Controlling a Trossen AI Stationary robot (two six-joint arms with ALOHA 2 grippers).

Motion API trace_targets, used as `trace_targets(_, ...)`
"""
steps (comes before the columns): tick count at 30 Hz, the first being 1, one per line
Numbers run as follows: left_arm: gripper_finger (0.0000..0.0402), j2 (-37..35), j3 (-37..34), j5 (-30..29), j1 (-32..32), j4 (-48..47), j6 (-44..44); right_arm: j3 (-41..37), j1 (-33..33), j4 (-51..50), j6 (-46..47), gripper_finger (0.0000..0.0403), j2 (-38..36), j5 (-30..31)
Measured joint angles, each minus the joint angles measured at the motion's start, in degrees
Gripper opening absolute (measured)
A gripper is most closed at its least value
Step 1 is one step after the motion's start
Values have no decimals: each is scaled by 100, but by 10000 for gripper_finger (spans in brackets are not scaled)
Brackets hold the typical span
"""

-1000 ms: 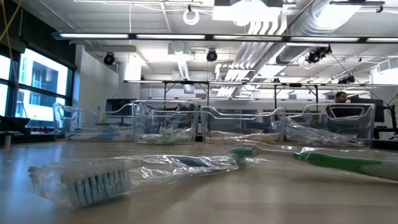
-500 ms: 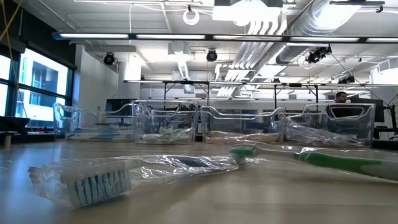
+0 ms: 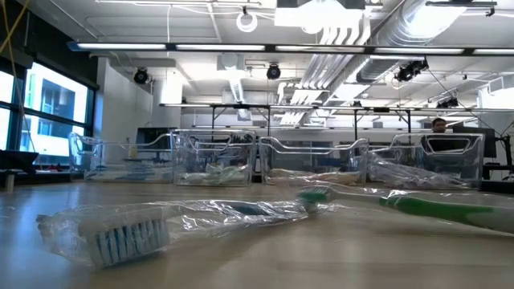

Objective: Pick & Place Toothbrushes
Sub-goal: Put the green toothbrush into the middle left transparent bin

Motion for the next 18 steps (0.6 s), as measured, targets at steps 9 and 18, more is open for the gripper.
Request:
trace_targets(9, 157, 86, -2, -115, 0, -68, -150, 0, 0, 0, -403, 13, 0, -3)
trace_targets(18, 135, 80, -2, -136, 0, -92, -161, 0, -11, -151, -382, 13, 2, 57)
